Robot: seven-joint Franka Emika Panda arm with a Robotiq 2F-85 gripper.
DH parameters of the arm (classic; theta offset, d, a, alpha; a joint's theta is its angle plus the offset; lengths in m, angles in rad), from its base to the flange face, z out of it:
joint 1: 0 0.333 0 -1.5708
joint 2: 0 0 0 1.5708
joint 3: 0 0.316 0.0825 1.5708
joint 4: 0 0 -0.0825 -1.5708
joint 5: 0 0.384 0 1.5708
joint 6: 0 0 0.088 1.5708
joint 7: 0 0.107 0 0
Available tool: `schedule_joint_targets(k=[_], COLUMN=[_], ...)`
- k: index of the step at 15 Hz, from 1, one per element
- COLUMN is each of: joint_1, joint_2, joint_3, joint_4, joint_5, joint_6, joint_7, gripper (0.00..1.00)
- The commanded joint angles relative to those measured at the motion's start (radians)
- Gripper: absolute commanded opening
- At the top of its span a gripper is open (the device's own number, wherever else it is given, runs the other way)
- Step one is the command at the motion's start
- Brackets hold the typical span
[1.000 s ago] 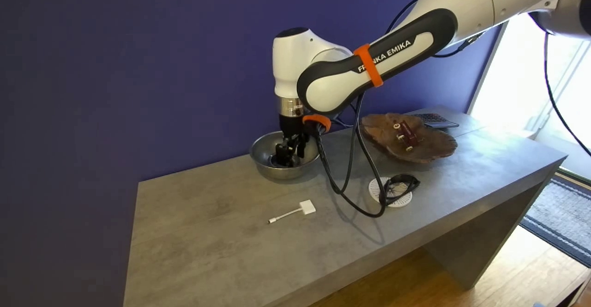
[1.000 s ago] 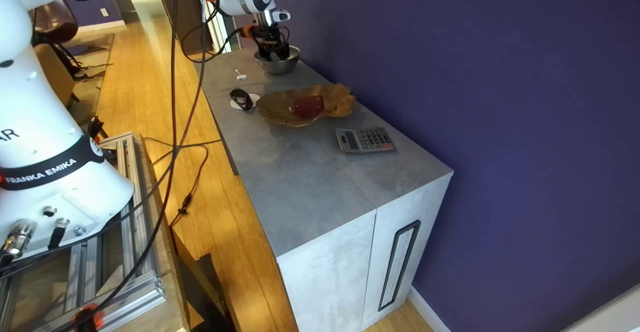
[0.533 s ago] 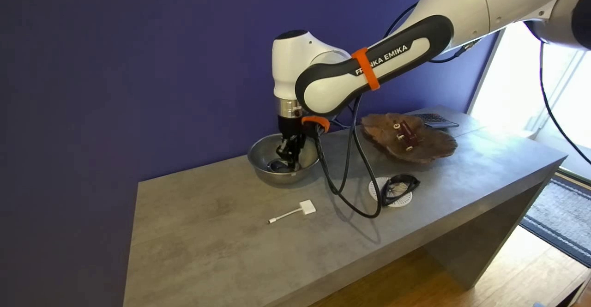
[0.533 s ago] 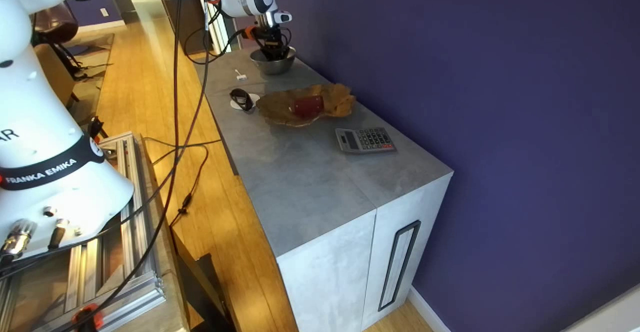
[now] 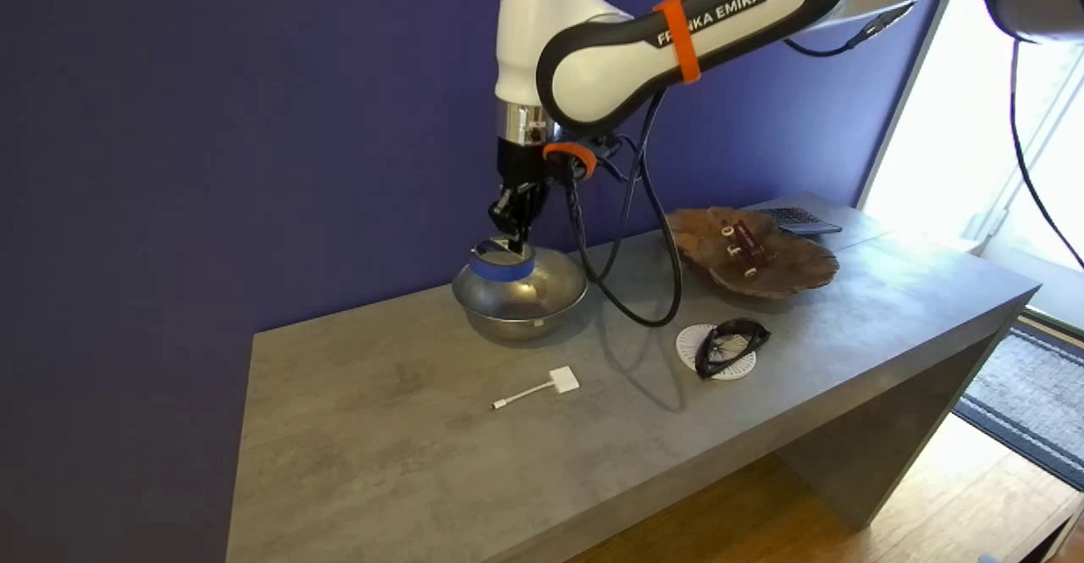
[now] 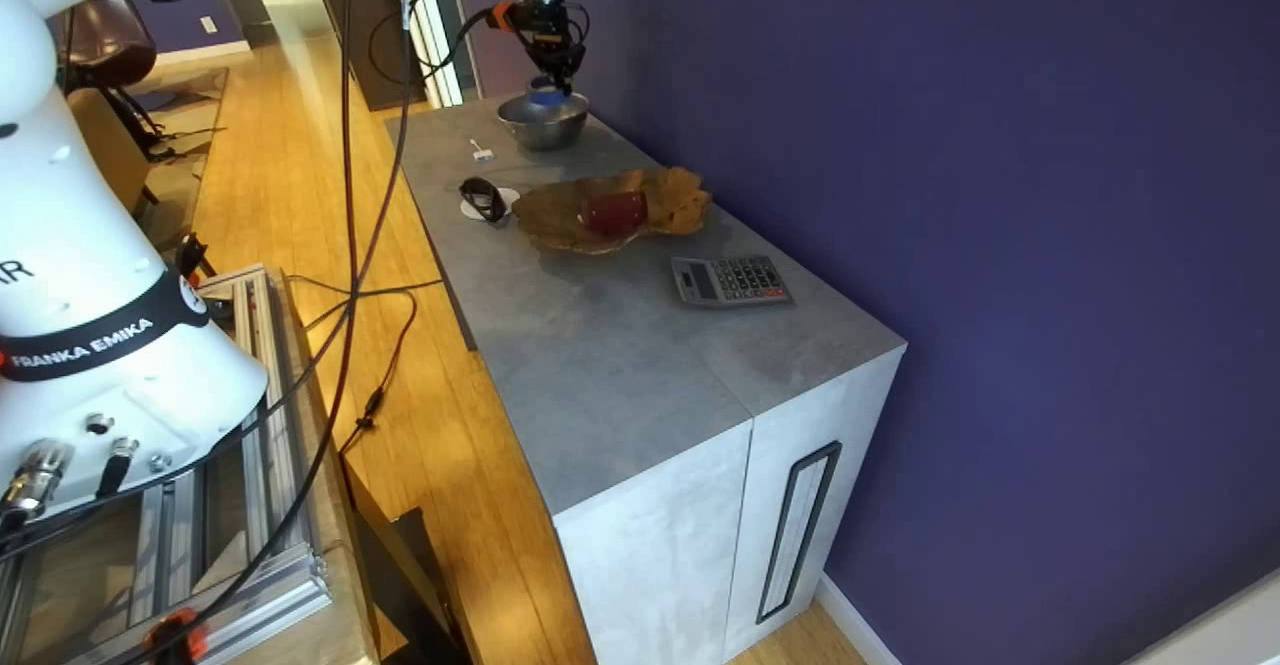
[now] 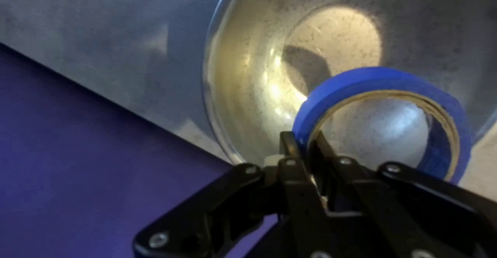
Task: Remove the blue tape from the silver bowl
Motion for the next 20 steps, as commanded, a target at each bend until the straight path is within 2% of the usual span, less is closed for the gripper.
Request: schedule_joint_targets(k=[1, 4, 7, 10, 11, 14, 15, 17, 20], joint_1=[-0.022, -0.022, -0.023, -0.044, -0.027, -0.03, -0.031, -0.022, -0.045], joint_2=[-0.171, -0.282, -0.372, -0.448, -0.348, -0.395, -0.403, -0.387, -0.367], joint_3=[0.018, 0.0, -0.016, -0.008, -0.011, -0.019, -0.019, -0.064, -0.104], joint_4=[-0.185, -0.316, -0.441, -0.574, -0.421, -0.5, -0.511, -0.531, -0.592], joint_5=[0.007, -0.002, 0.011, 0.053, 0.013, 0.036, 0.036, 0.009, 0.006], joint_6=[-0.03, -0.094, -0.196, -0.204, -0.22, -0.223, -0.223, -0.198, -0.113], joint_7=[-0.008, 0.04, 0.139, 0.276, 0.201, 0.249, 0.253, 0.342, 0.422], gripper=[0.03, 0.03, 0.03, 0.03, 0.13, 0.13, 0.03, 0.03, 0.03])
